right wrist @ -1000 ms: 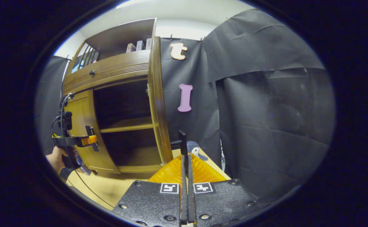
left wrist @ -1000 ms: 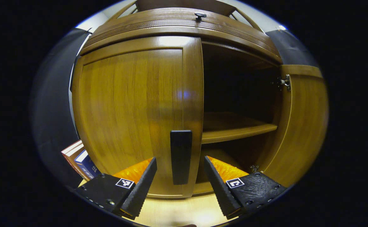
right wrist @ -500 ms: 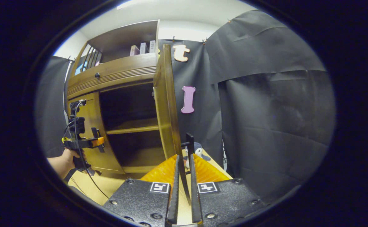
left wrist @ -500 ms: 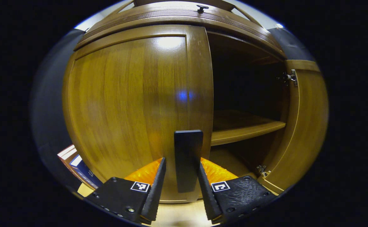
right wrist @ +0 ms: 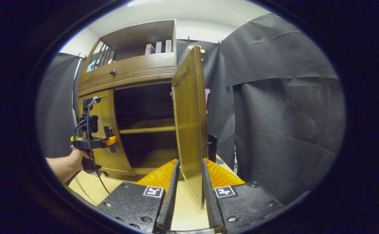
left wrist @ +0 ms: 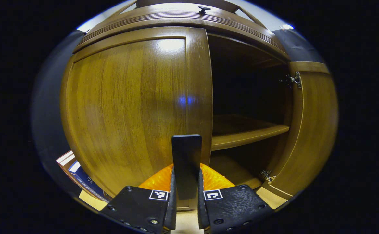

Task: Open the right door of the double-door shoe cabinet with the right hand, and open the left door with the left hand.

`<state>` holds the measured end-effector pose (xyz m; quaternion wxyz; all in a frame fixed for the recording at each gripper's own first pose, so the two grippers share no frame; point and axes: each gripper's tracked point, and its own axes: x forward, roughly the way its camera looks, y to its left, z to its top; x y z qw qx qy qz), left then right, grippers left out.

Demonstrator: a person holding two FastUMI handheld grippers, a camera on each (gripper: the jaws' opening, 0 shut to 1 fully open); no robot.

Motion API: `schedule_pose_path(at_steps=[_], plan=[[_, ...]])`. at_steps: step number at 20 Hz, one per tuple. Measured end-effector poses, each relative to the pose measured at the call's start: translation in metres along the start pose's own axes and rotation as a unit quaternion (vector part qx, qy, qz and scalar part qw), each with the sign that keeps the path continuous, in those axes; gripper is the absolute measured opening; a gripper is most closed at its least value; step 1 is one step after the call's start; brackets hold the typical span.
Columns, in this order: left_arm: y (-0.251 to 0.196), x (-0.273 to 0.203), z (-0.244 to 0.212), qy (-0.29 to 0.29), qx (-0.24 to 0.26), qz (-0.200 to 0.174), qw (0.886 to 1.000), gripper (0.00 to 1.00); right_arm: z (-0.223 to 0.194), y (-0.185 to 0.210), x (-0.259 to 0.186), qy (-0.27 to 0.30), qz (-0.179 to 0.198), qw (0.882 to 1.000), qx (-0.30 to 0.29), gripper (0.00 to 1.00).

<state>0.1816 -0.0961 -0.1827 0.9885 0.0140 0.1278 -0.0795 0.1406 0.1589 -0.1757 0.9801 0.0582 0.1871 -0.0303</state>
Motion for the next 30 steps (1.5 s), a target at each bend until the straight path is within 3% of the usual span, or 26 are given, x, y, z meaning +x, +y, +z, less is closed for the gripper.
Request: schedule_pose_path(at_steps=[7, 14, 30], plan=[[0.001, -0.018, -0.005, 0.005, -0.005, 0.007, 1.0, 0.25, -0.001, 0.018, 0.008, -0.002, 0.033, 0.999, -0.015, 0.46], [0.005, -0.05, -0.011, 0.014, -0.002, 0.036, 0.999, 0.25, -0.001, 0.038, 0.022, -0.008, 0.085, 0.996, -0.026, 0.62], [0.029, -0.129, -0.028, 0.019, -0.015, 0.079, 0.997, 0.25, -0.008, 0.083, 0.044, 0.002, 0.158, 0.987, -0.041, 0.62]])
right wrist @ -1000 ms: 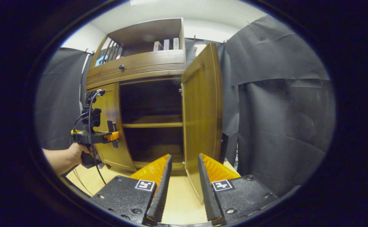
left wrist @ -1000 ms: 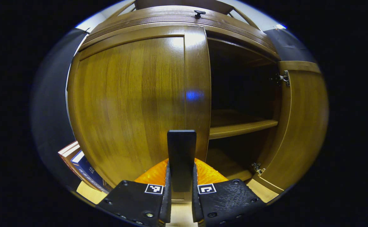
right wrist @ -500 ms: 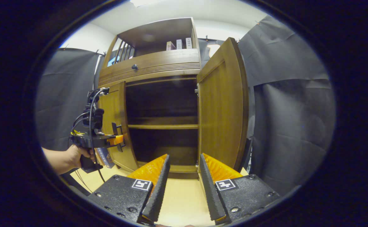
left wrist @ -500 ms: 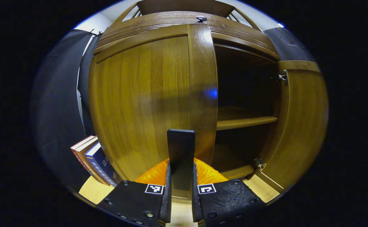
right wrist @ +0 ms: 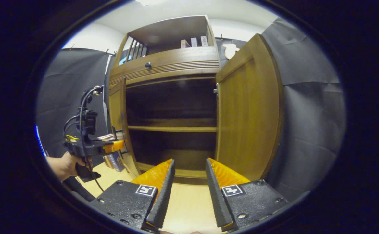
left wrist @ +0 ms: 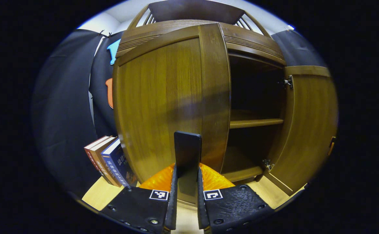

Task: Open the right door of the double-door shoe cabinet with the right hand, and open the left door with the left hand.

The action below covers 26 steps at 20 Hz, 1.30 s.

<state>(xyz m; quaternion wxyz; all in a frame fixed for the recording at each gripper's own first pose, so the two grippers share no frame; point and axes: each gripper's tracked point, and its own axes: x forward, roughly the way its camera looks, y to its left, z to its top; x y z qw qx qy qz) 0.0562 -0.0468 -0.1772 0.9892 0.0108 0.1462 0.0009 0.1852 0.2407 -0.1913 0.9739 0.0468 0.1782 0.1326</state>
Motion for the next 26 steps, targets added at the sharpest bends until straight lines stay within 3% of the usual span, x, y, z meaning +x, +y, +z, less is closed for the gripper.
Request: schedule_pose_path(at_steps=[26], plan=[[0.139, -0.096, -0.03, 0.002, -0.027, 0.093, 0.995, 0.24, -0.008, 0.067, 0.05, 0.026, 0.042, 0.998, -0.025, 0.62]])
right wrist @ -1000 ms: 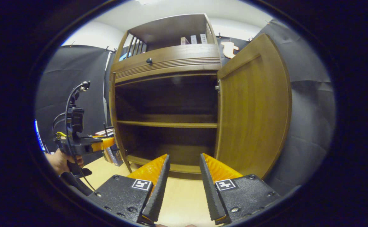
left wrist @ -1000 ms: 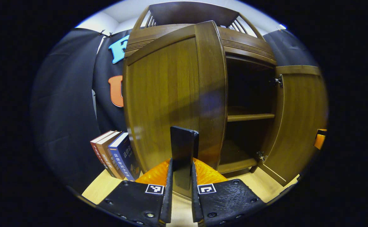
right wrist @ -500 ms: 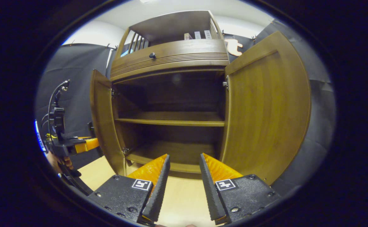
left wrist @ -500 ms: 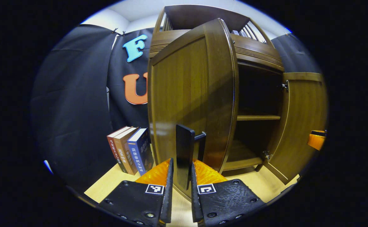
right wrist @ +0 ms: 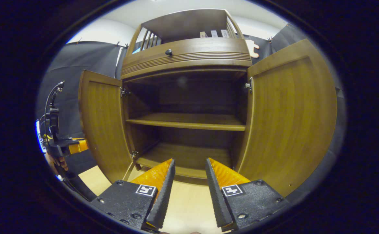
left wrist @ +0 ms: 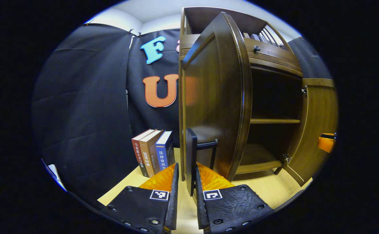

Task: Open the right door of the double-door shoe cabinet with the right hand, and open the left door with the left hand.

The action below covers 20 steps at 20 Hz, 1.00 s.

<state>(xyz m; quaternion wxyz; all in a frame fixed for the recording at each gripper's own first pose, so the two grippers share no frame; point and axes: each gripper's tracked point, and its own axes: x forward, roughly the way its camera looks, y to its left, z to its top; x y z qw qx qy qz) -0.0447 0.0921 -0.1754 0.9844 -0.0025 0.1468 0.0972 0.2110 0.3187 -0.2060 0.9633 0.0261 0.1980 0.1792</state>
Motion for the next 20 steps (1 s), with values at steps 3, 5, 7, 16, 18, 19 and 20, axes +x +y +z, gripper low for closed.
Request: schedule_pose_path(at_steps=[3, 5, 7, 16, 18, 19, 20], plan=[[0.018, 0.0, -0.004, 0.003, -0.001, 0.009, 1.0, 0.2, 0.0, 0.006, 0.006, 0.004, -0.001, 1.0, 0.0, 0.63], [0.027, 0.0, -0.004, 0.003, -0.007, 0.008, 1.0, 0.18, 0.0, 0.009, 0.009, 0.005, -0.002, 1.0, -0.002, 0.62], [0.031, 0.0, -0.004, 0.003, -0.01, 0.002, 1.0, 0.18, -0.001, 0.012, 0.012, 0.007, -0.001, 1.0, -0.003, 0.6], [0.044, 0.0, -0.003, 0.008, -0.005, -0.02, 1.0, 0.18, -0.004, 0.019, 0.019, 0.015, -0.002, 1.0, -0.014, 0.6], [0.049, -0.002, -0.004, 0.008, -0.003, -0.021, 1.0, 0.19, -0.003, 0.019, 0.019, 0.016, -0.002, 1.0, -0.014, 0.63], [0.052, -0.003, -0.005, 0.009, -0.003, -0.023, 1.0, 0.2, -0.003, 0.019, 0.017, 0.016, -0.003, 1.0, -0.015, 0.63], [0.053, -0.004, -0.006, 0.009, -0.006, -0.024, 1.0, 0.22, -0.001, 0.019, 0.017, 0.014, -0.003, 1.0, -0.015, 0.62]])
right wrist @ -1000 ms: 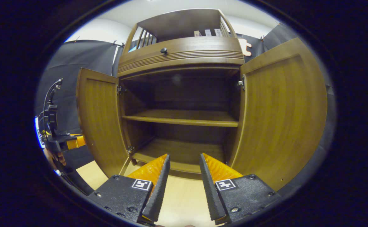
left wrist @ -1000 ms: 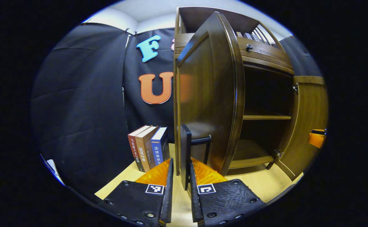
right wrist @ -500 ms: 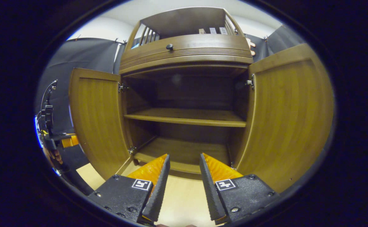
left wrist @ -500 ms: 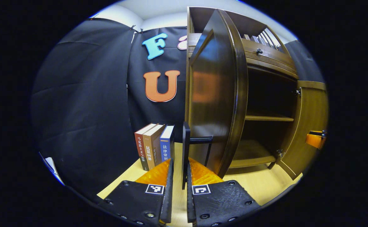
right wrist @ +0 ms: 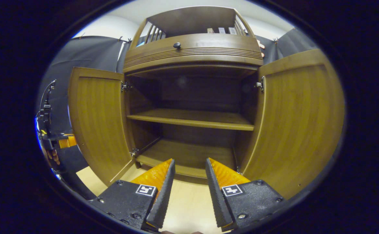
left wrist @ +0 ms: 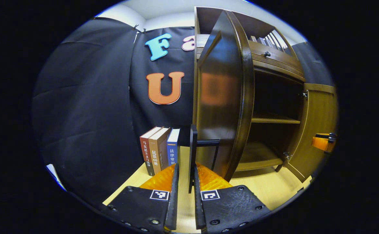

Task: Open the right door of the double-door shoe cabinet with the right hand, and open the left door with the left hand.

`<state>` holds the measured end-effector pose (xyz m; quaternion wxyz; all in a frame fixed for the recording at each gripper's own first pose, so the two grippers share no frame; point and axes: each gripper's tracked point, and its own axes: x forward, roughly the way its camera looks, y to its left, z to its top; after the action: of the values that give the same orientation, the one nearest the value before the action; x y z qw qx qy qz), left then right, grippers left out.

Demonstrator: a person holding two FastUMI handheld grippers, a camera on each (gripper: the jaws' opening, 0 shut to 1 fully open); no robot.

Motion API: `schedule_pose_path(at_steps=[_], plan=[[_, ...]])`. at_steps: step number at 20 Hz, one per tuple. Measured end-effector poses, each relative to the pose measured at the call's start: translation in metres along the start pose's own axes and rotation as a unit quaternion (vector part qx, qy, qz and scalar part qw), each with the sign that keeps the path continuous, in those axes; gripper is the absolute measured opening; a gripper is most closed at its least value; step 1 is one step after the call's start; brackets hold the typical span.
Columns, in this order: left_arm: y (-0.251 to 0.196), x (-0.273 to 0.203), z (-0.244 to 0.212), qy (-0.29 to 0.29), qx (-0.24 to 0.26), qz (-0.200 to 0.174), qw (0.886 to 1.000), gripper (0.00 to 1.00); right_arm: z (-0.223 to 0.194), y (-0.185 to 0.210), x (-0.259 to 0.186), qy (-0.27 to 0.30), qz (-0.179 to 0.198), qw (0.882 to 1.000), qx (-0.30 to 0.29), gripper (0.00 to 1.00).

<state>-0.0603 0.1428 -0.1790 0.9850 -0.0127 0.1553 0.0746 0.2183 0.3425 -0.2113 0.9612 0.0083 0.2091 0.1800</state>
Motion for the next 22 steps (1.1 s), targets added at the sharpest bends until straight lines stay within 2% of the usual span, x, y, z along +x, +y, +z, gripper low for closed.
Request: schedule_pose_path(at_steps=[2, 4, 12, 13, 16, 17, 19, 21, 22], plan=[[0.007, -0.008, 0.0, -0.002, 0.006, 0.01, 1.0, 0.22, 0.002, -0.001, 0.0, 0.0, 0.0, 1.0, -0.001, 0.63], [0.016, -0.011, -0.001, -0.003, 0.012, 0.023, 1.0, 0.17, 0.005, 0.001, -0.001, -0.001, 0.0, 1.0, -0.001, 0.6], [0.043, -0.04, 0.017, -0.031, 0.031, 0.081, 0.996, 0.18, 0.024, 0.006, -0.011, -0.02, 0.004, 1.0, 0.001, 0.63], [0.04, -0.046, 0.02, -0.037, 0.032, 0.081, 0.996, 0.18, 0.026, 0.006, -0.014, -0.023, 0.003, 1.0, 0.001, 0.61], [0.022, -0.055, 0.038, -0.057, 0.039, 0.069, 0.995, 0.18, 0.038, 0.003, -0.02, -0.036, -0.001, 0.999, 0.004, 0.67], [0.015, -0.059, 0.045, -0.063, 0.046, 0.068, 0.995, 0.33, 0.043, 0.0, -0.023, -0.041, -0.003, 0.999, 0.006, 0.68], [-0.003, -0.061, 0.058, -0.076, 0.057, 0.05, 0.994, 0.32, 0.054, -0.003, -0.028, -0.051, -0.005, 0.999, 0.011, 0.69], [-0.023, -0.056, 0.063, -0.079, 0.08, 0.036, 0.993, 0.47, 0.064, -0.007, -0.035, -0.064, -0.01, 0.998, 0.011, 0.77], [-0.032, -0.058, 0.061, -0.077, 0.087, 0.027, 0.993, 0.55, 0.069, -0.01, -0.036, -0.069, -0.015, 0.997, 0.009, 0.76]])
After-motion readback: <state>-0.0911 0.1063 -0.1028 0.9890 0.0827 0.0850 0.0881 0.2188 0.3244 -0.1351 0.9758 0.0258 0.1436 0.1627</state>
